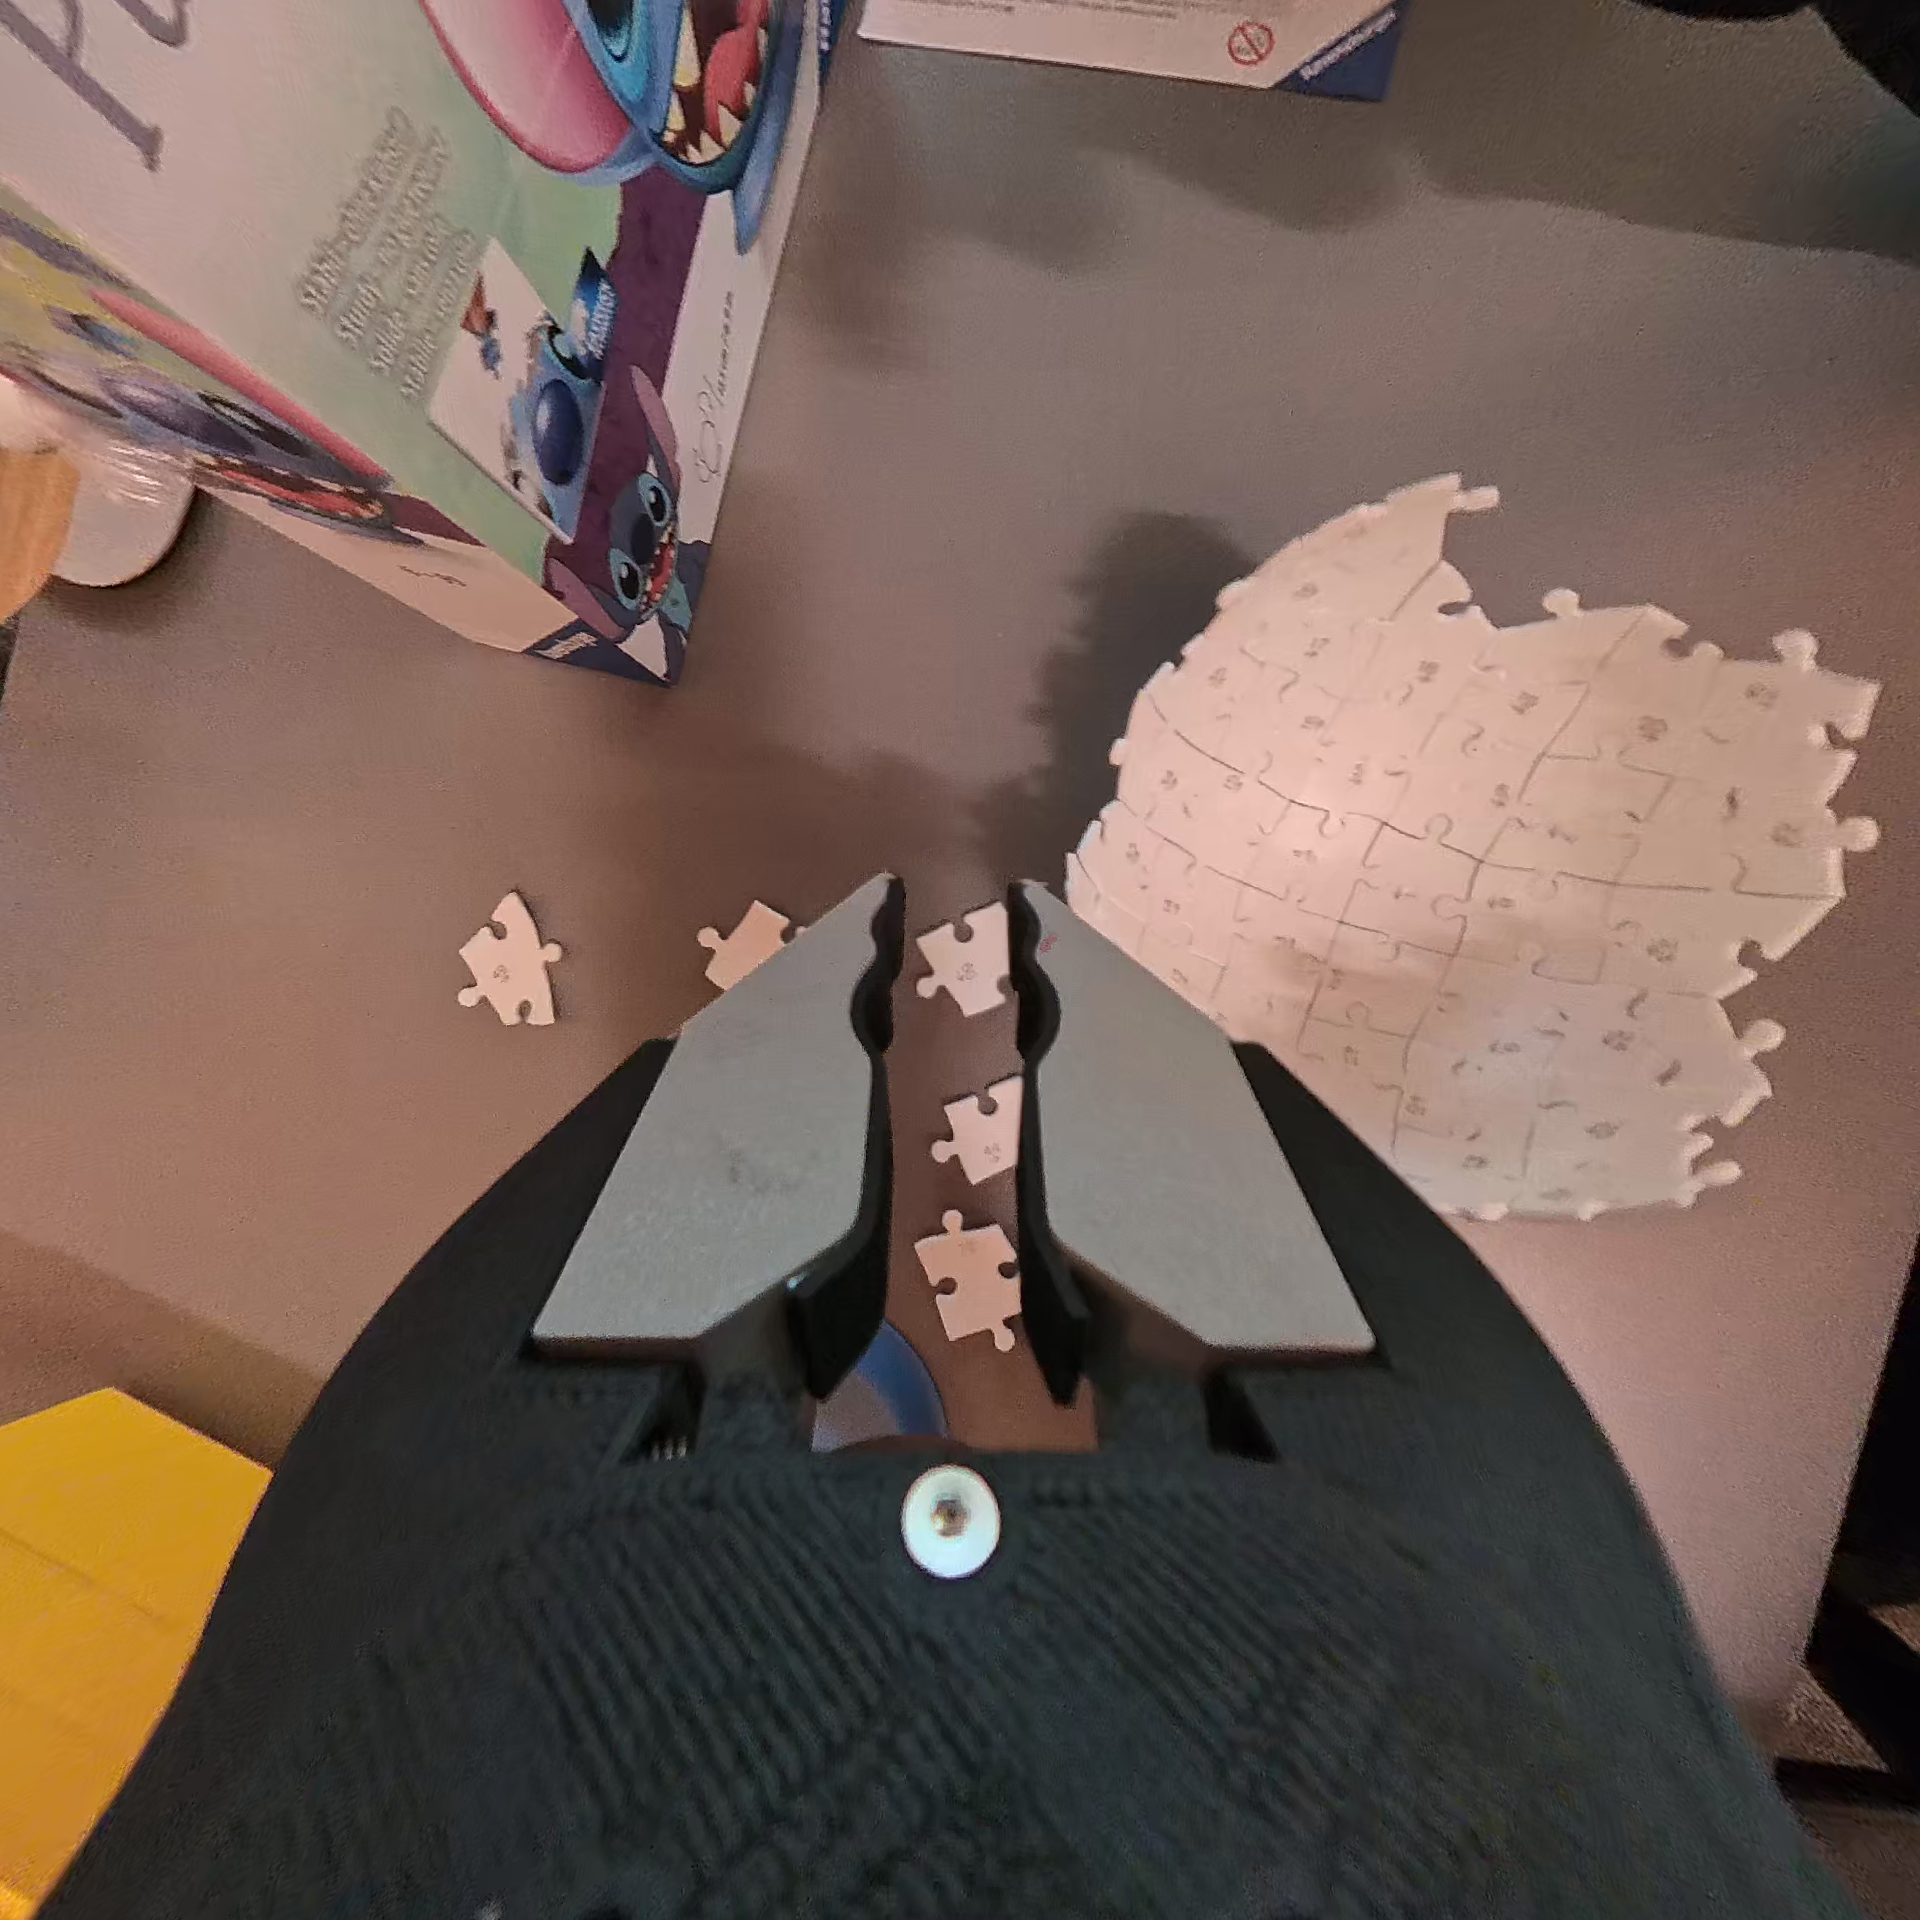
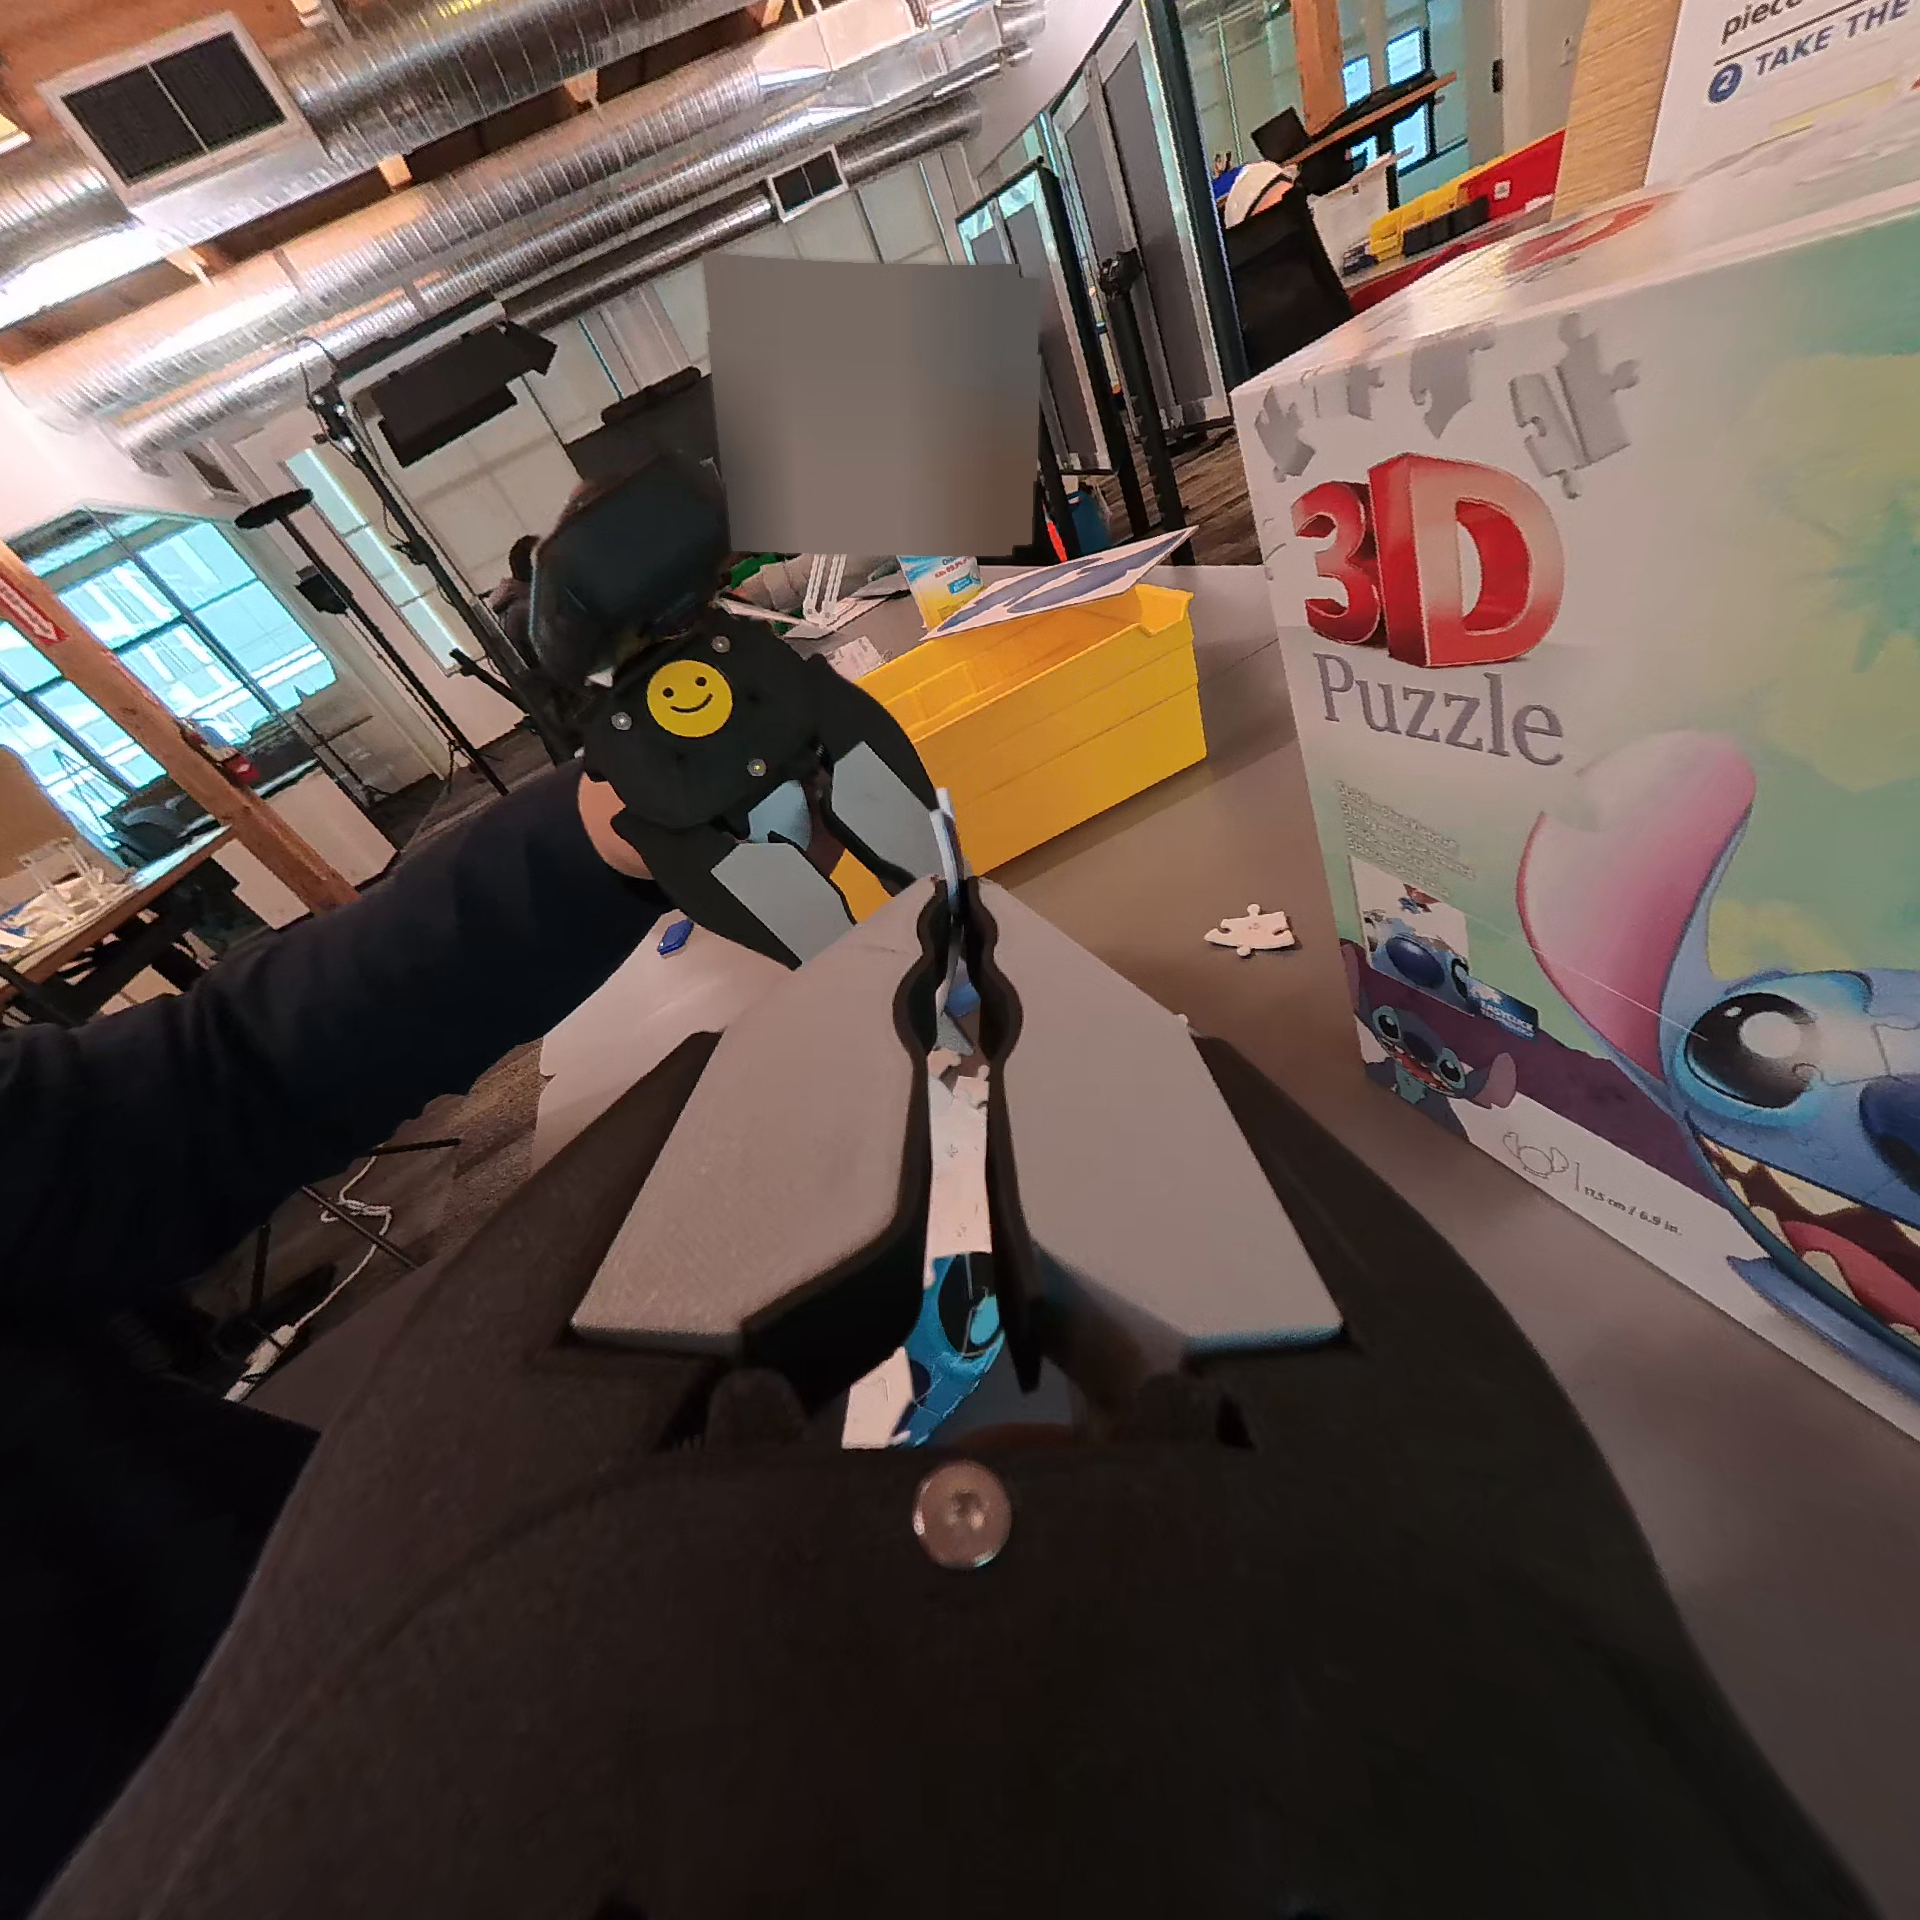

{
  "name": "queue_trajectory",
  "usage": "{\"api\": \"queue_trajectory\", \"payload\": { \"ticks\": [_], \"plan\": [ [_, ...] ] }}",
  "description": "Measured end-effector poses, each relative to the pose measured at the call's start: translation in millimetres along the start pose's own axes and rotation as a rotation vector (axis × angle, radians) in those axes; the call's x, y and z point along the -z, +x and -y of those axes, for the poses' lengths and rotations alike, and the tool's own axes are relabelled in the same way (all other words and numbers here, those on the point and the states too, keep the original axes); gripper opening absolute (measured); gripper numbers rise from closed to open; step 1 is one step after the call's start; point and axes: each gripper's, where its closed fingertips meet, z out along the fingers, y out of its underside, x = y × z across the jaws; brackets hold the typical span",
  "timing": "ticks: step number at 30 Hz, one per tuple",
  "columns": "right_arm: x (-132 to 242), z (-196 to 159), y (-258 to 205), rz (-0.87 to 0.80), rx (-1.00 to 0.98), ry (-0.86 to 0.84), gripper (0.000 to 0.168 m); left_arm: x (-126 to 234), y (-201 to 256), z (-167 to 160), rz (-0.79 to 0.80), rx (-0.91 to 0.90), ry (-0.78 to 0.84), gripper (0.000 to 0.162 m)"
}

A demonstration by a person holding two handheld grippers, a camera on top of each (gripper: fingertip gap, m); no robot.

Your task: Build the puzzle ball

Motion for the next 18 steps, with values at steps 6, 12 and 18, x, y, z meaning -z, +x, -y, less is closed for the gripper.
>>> {"api": "queue_trajectory", "payload": {
  "ticks": [6, 12, 18],
  "plan": [
    [-0.4, -0.2, -0.9, 0.010, -0.007, 0.003, 0.000, -2.8, 8.9, -3.1, -0.055, -0.023, 0.011, 0.017],
    [-1.9, -1.8, 0.3, 0.012, -0.017, 0.001, 0.000, -4.5, 12.7, -4.4, -0.082, -0.052, 0.023, 0.016],
    [-2.1, -2.3, -0.1, 0.016, -0.017, -0.003, 0.000, -3.6, 14.3, -11.4, -0.113, -0.040, 0.003, 0.016]
  ]
}}
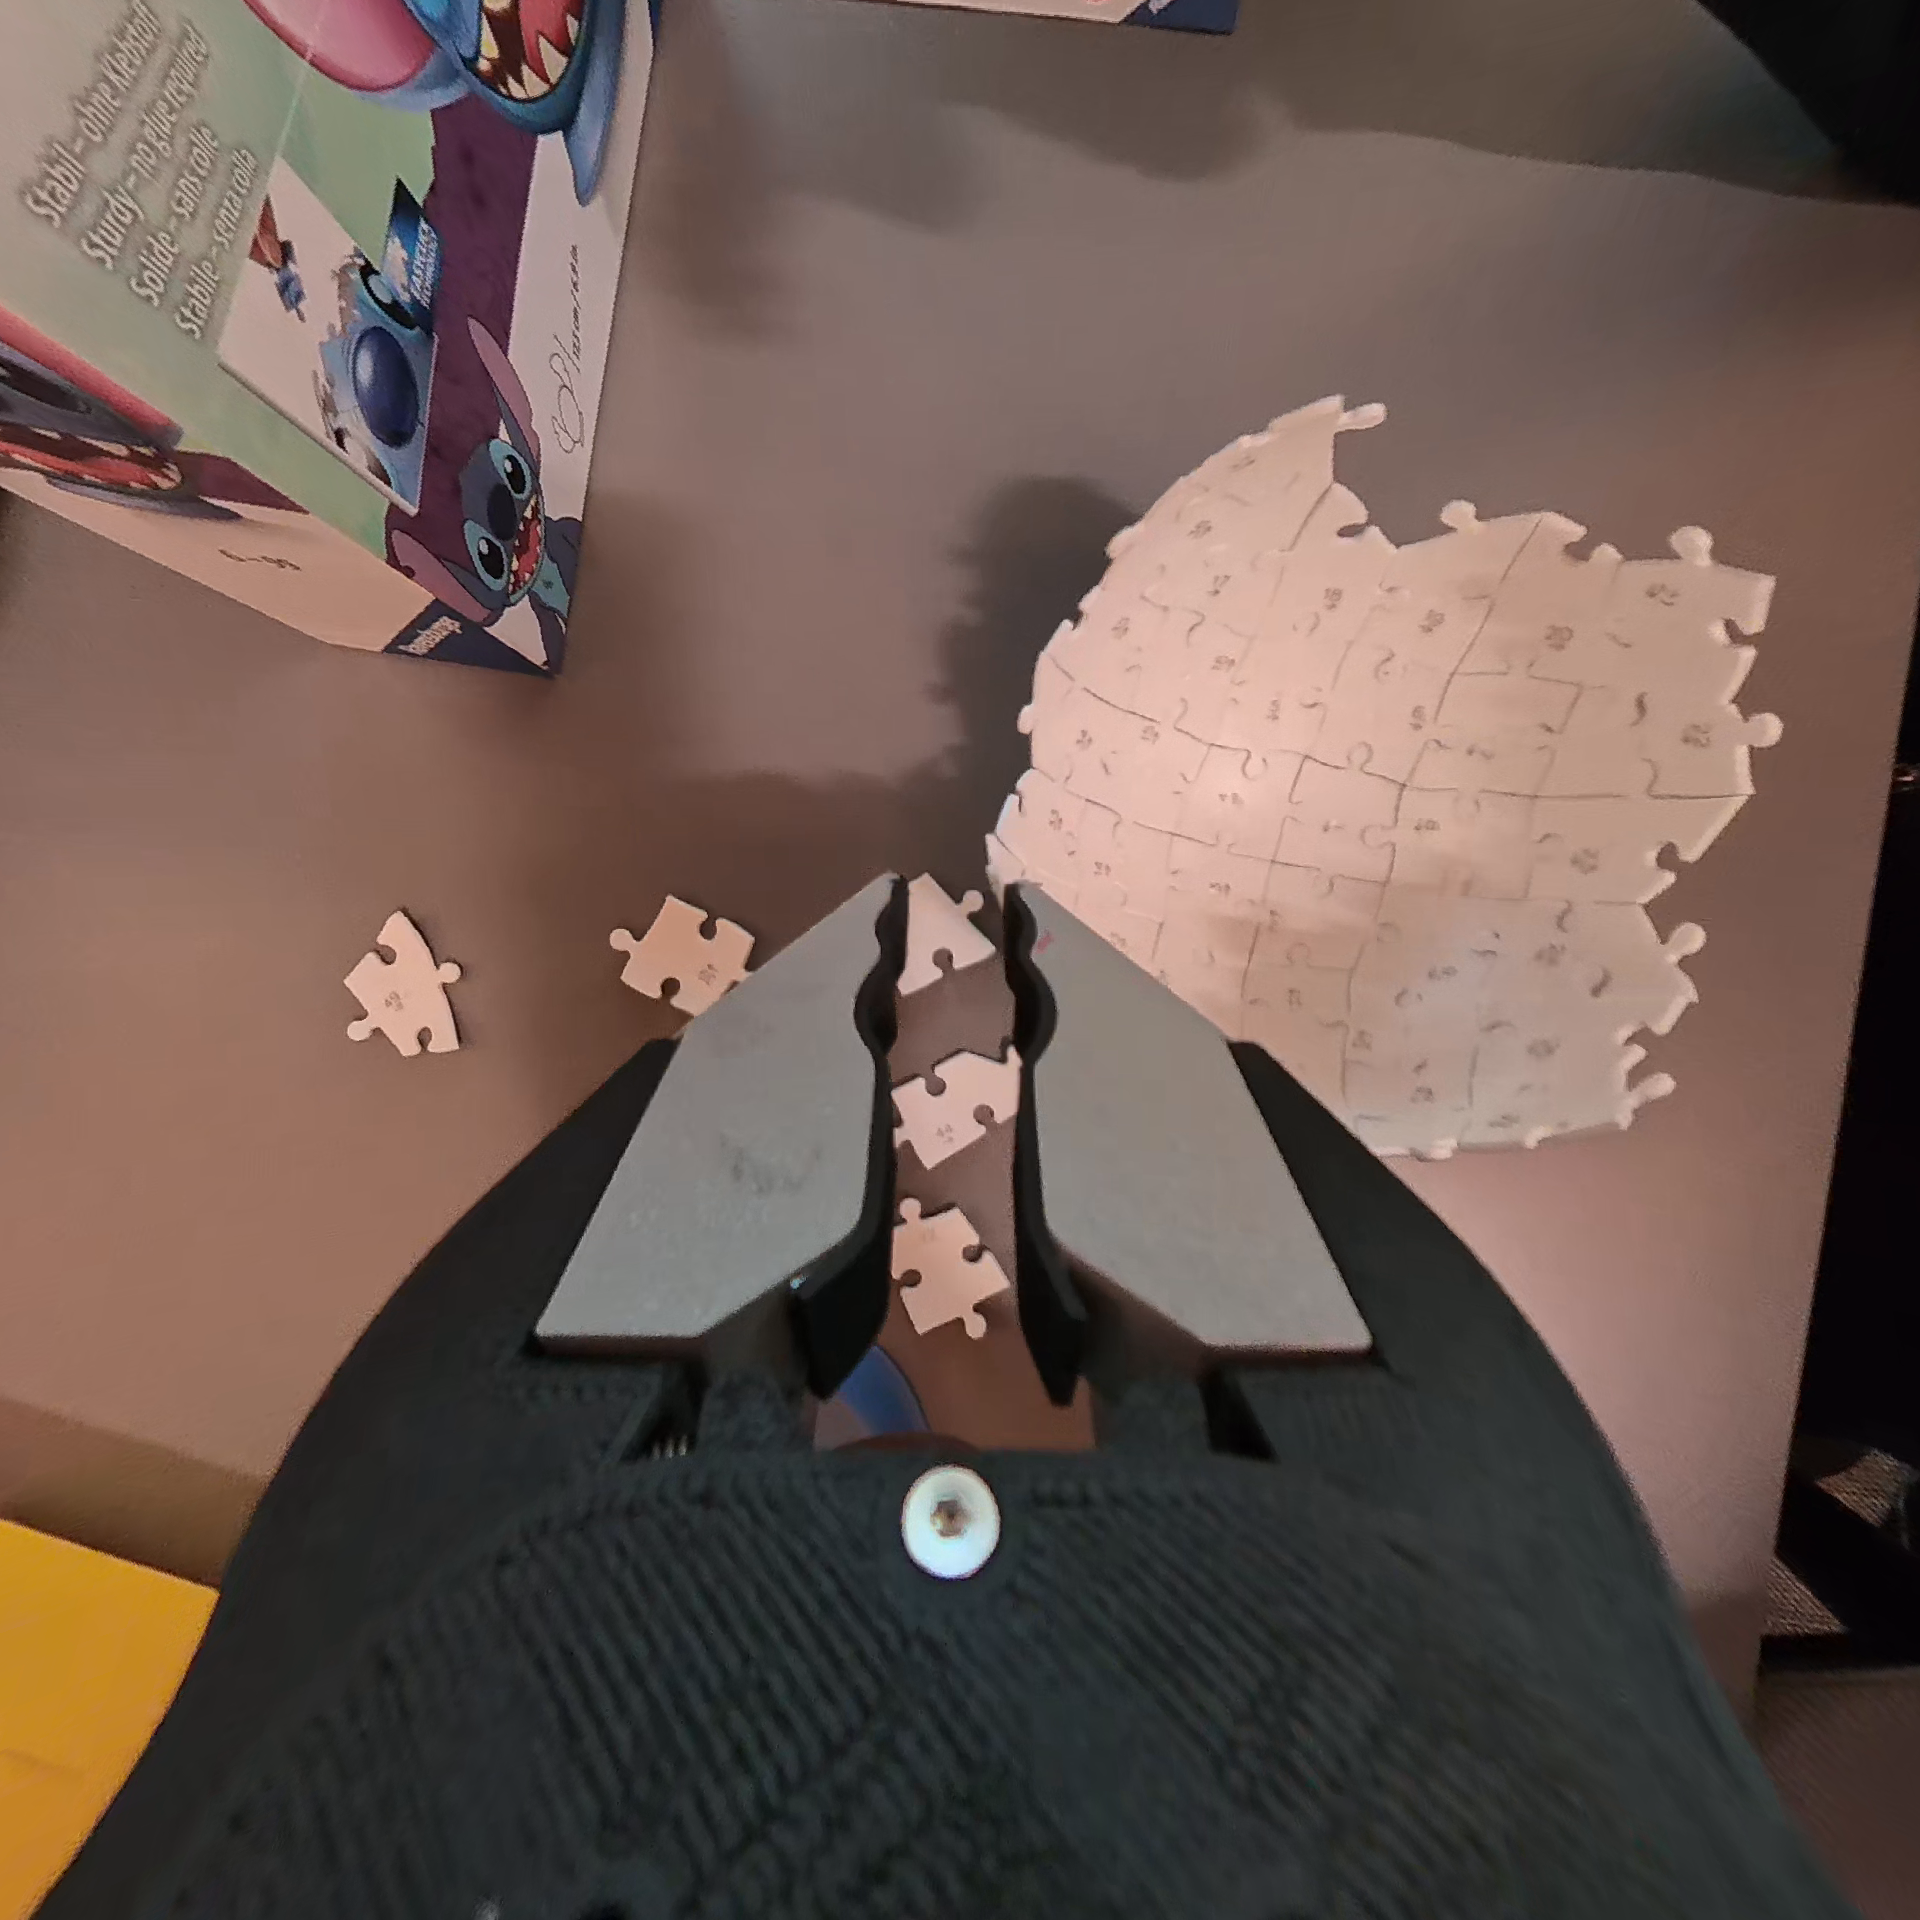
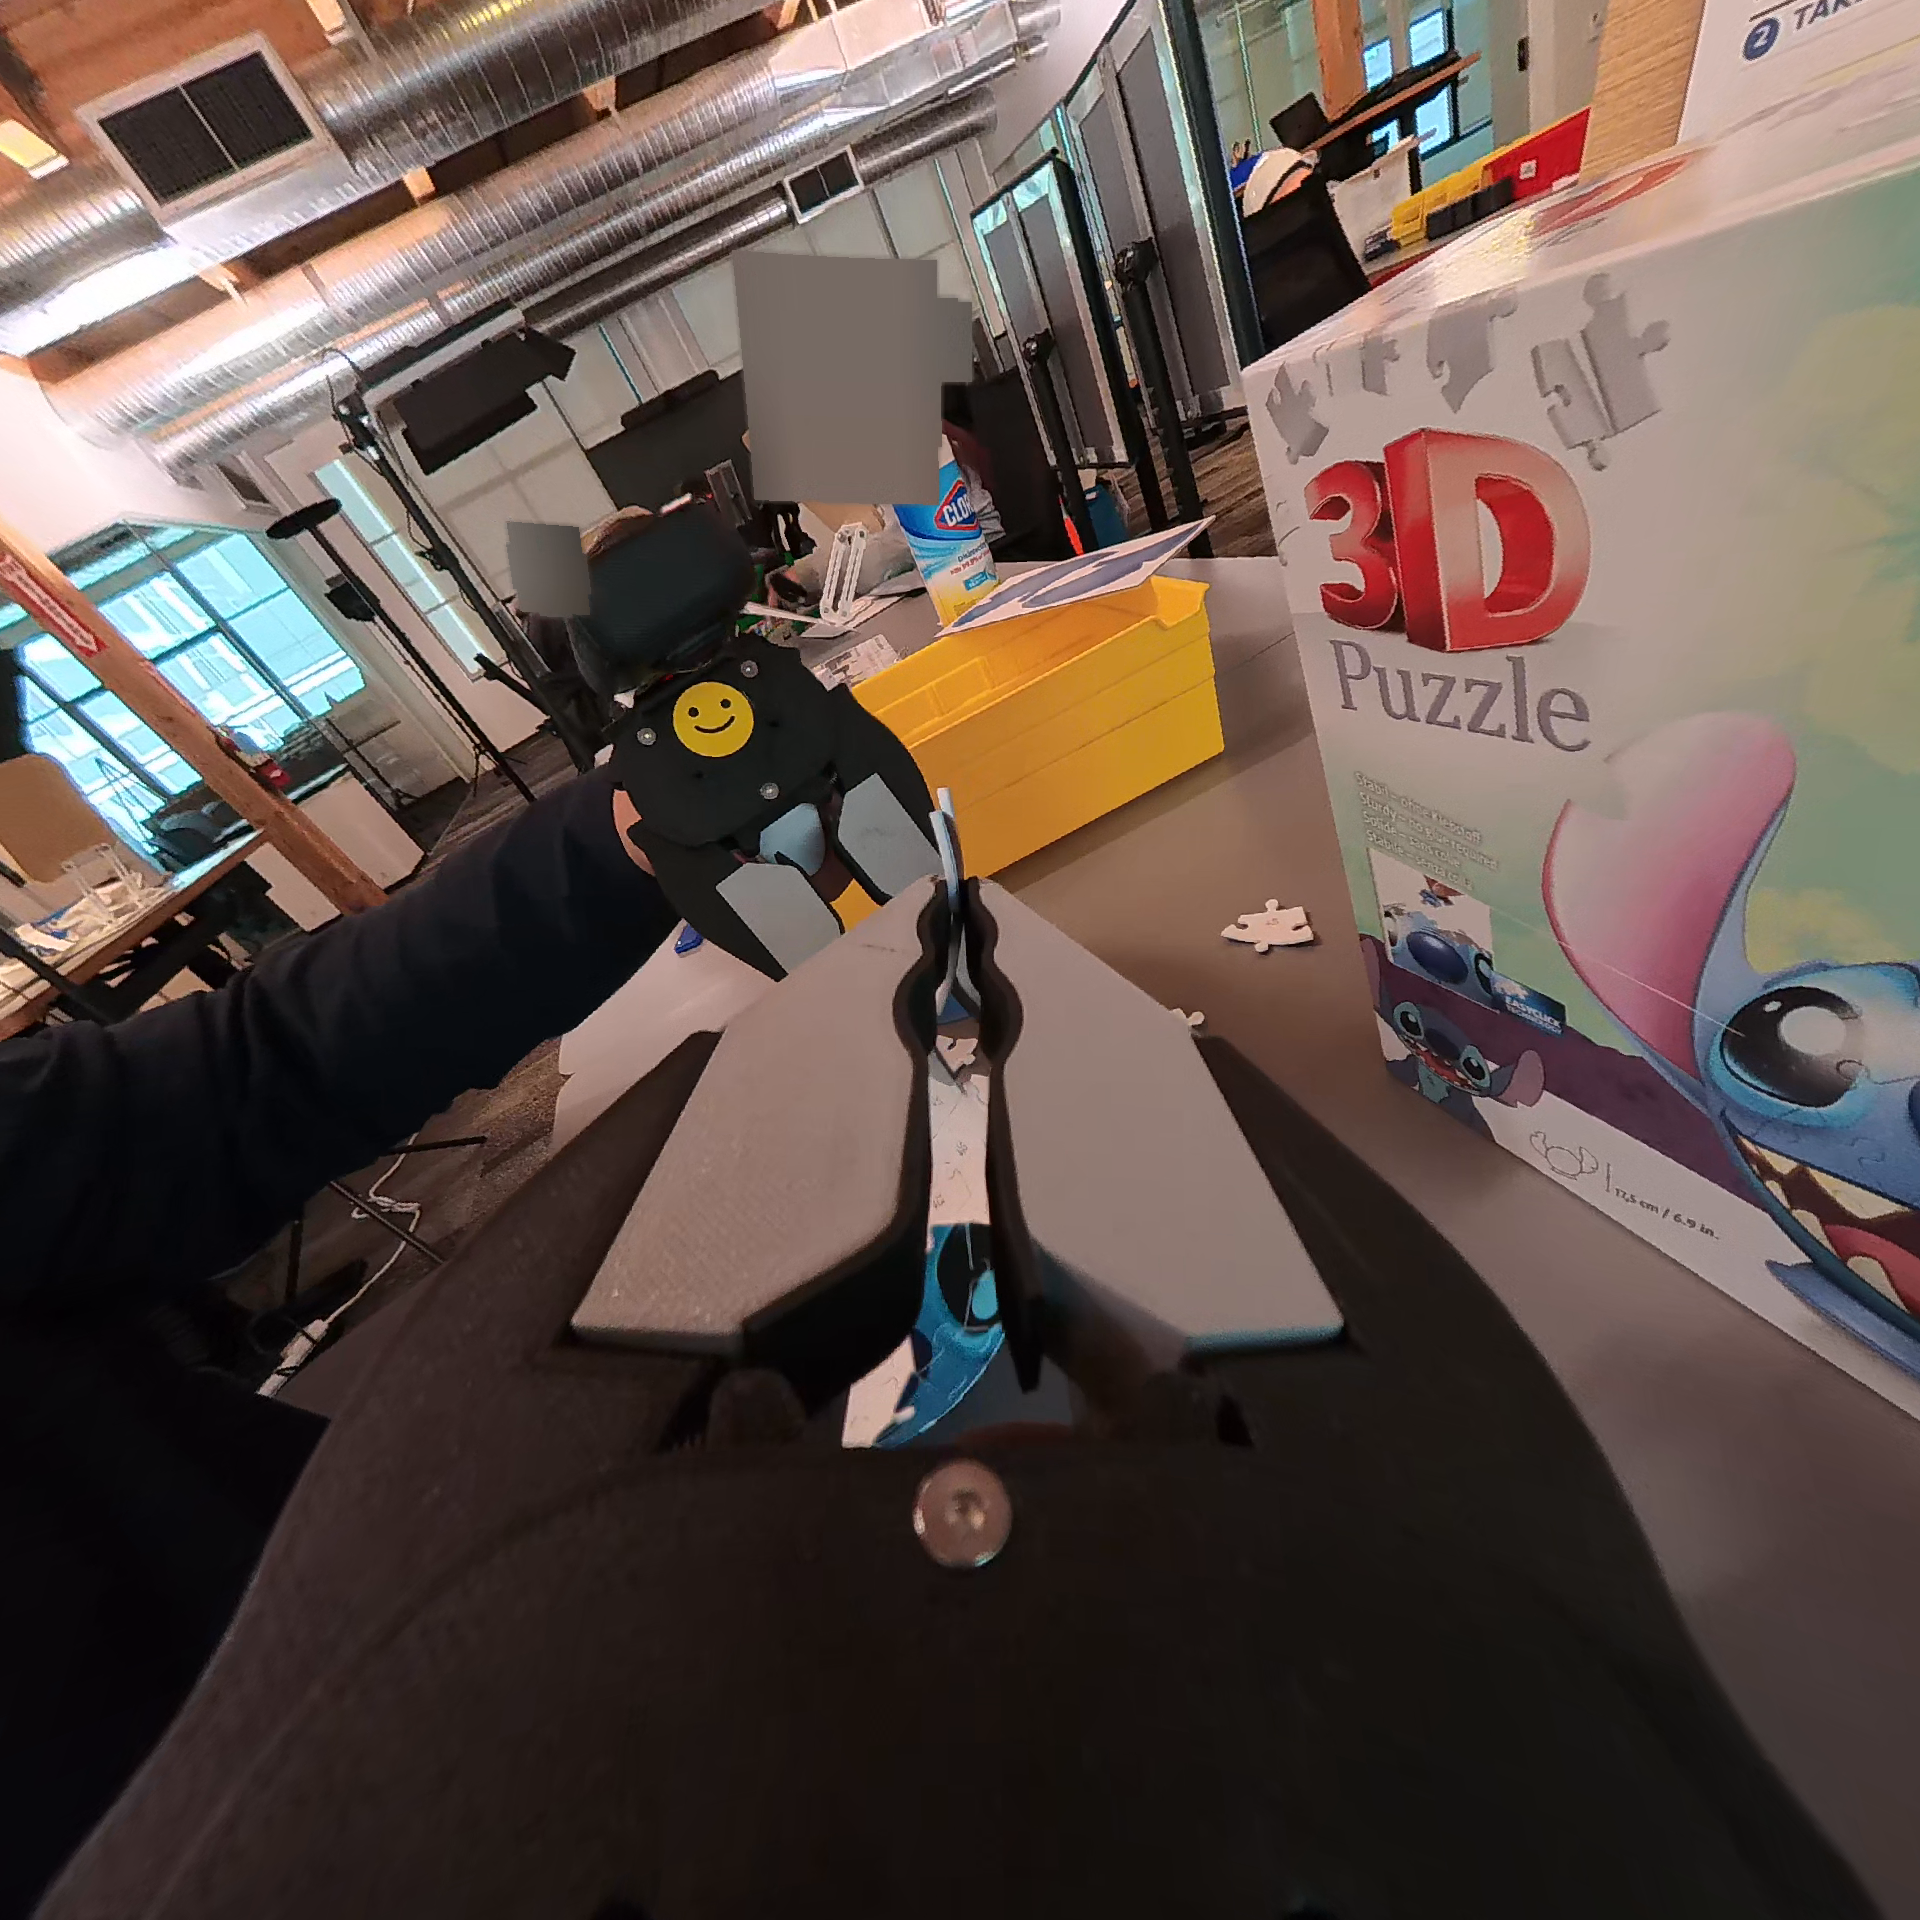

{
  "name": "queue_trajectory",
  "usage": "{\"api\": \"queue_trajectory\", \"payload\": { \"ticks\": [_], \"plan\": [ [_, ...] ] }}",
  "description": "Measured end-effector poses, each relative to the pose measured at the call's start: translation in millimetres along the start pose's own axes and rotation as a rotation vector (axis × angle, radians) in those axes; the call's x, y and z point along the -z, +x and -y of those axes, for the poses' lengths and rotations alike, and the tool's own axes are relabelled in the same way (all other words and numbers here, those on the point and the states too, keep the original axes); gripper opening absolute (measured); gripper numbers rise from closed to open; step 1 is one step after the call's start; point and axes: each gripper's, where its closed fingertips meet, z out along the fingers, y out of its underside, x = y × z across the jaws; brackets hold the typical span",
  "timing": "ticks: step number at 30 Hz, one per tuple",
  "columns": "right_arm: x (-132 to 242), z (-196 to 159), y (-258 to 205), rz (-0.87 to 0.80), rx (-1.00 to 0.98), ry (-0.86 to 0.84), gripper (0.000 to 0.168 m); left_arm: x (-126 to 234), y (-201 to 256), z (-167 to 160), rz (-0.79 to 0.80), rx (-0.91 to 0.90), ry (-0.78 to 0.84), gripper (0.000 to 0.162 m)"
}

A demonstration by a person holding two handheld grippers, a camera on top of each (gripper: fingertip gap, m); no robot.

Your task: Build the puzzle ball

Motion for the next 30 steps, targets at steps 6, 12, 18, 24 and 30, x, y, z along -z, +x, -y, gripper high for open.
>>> {"api": "queue_trajectory", "payload": {
  "ticks": [6, 12, 18, 24, 30],
  "plan": [
    [-1.2, -1.2, -1.7, 0.004, 0.004, -0.007, 0.000, 5.4, 15.0, -10.0, -0.046, 0.001, -0.028, 0.016],
    [-2.3, -2.3, -3.8, 0.012, 0.004, -0.012, 0.000, 14.2, 38.5, -22.7, -0.105, 0.074, -0.077, 0.018],
    [-3.2, -2.6, -5.5, 0.013, 0.009, -0.014, 0.000, 21.4, 55.4, -32.1, -0.097, 0.084, -0.102, 0.023],
    [-4.7, -4.5, -7.2, 0.017, 0.013, -0.023, 0.000, 24.1, 66.9, -34.0, -0.082, 0.086, -0.111, 0.027],
    [-6.6, -7.5, -8.8, 0.021, 0.019, -0.038, 0.000, 24.2, 74.2, -31.9, -0.098, 0.102, -0.105, 0.028]
  ]
}}
